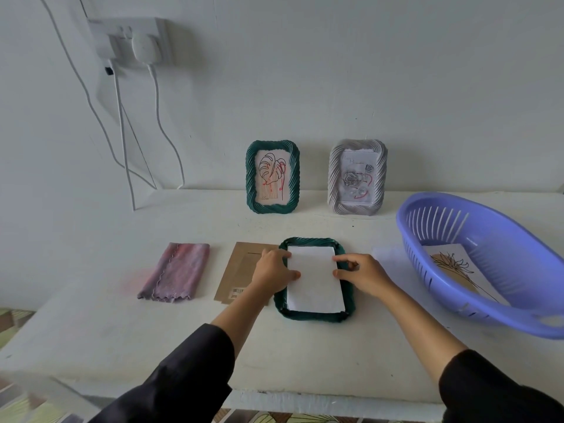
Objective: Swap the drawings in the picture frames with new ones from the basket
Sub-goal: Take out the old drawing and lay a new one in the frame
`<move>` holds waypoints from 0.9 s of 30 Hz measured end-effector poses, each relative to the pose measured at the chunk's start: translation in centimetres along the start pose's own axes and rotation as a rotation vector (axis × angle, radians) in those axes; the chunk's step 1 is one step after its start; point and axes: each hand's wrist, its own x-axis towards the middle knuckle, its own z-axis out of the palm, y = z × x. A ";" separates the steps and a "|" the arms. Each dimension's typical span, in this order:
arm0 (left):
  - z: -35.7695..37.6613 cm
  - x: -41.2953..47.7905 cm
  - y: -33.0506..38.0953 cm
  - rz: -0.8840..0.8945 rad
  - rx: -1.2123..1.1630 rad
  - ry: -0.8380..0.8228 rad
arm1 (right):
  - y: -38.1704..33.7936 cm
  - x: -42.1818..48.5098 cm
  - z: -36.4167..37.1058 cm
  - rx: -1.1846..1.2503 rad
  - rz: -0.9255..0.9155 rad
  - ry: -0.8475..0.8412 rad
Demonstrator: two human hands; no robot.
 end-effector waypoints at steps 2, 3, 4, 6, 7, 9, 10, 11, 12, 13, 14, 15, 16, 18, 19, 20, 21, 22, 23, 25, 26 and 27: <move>0.0 0.1 0.0 -0.002 -0.002 -0.013 | 0.1 0.1 0.0 0.012 -0.003 0.003; 0.0 0.2 -0.1 -0.001 -0.007 -0.007 | 0.2 0.1 0.0 0.022 -0.004 0.005; -0.1 0.3 -0.2 -0.003 -0.019 0.023 | 0.3 0.1 0.1 0.034 -0.005 0.007; -0.9 0.4 -0.6 -0.060 -0.029 0.156 | 0.4 0.1 0.1 0.065 -0.012 0.009; -1.4 0.4 -0.9 -0.110 0.009 0.220 | 0.5 0.1 0.0 0.081 -0.015 0.007; -2.4 0.4 -1.8 -0.207 0.170 0.224 | 0.6 0.1 0.0 0.106 -0.014 -0.009; -2.8 0.4 -2.2 -0.252 0.238 0.171 | 0.7 0.1 0.0 0.113 -0.011 -0.018; -3.1 0.4 -2.4 -0.298 0.275 0.108 | 0.7 0.1 0.0 0.113 -0.007 -0.024; -3.3 0.3 -2.6 -0.335 0.294 0.051 | 0.8 0.1 0.0 0.108 -0.004 -0.026; -3.4 0.4 -2.6 -0.359 0.302 0.006 | 0.9 0.1 0.1 0.099 -0.002 -0.025; -3.4 0.3 -2.6 -0.370 0.307 -0.019 | 0.9 0.1 0.1 0.091 -0.001 -0.023; -3.4 0.3 -2.5 -0.372 0.308 -0.026 | 0.9 0.1 0.1 0.087 -0.001 -0.022; -3.4 0.2 -2.5 -0.372 0.306 -0.027 | 0.9 0.1 0.1 0.087 -0.001 -0.021; -3.4 0.1 -2.4 -0.384 0.292 -0.023 | 0.9 0.1 0.1 0.099 -0.005 -0.020; -3.6 0.1 -2.5 -0.394 0.282 -0.022 | 0.9 0.1 0.1 0.105 -0.007 -0.021; -3.7 0.1 -2.5 -0.405 0.267 -0.020 | 0.8 0.1 0.0 0.107 -0.007 -0.021; -3.9 0.1 -2.5 -0.412 0.252 -0.015 | 0.8 0.0 0.0 0.107 -0.006 -0.021; -4.1 0.1 -2.5 -0.420 0.239 -0.009 | 0.7 0.0 0.0 0.106 -0.006 -0.021; -4.3 0.1 -2.5 -0.423 0.224 -0.001 | 0.7 0.0 0.0 0.104 -0.005 -0.021; -4.6 0.1 -2.7 -0.427 0.201 0.006 | 0.6 -0.1 0.0 0.102 -0.003 -0.021; -4.7 0.2 -3.0 -0.431 0.205 0.006 | 0.6 -0.1 0.0 0.101 -0.002 -0.021; -4.7 0.4 -3.2 -0.423 0.223 0.006 | 0.6 -0.1 0.0 0.102 -0.002 -0.021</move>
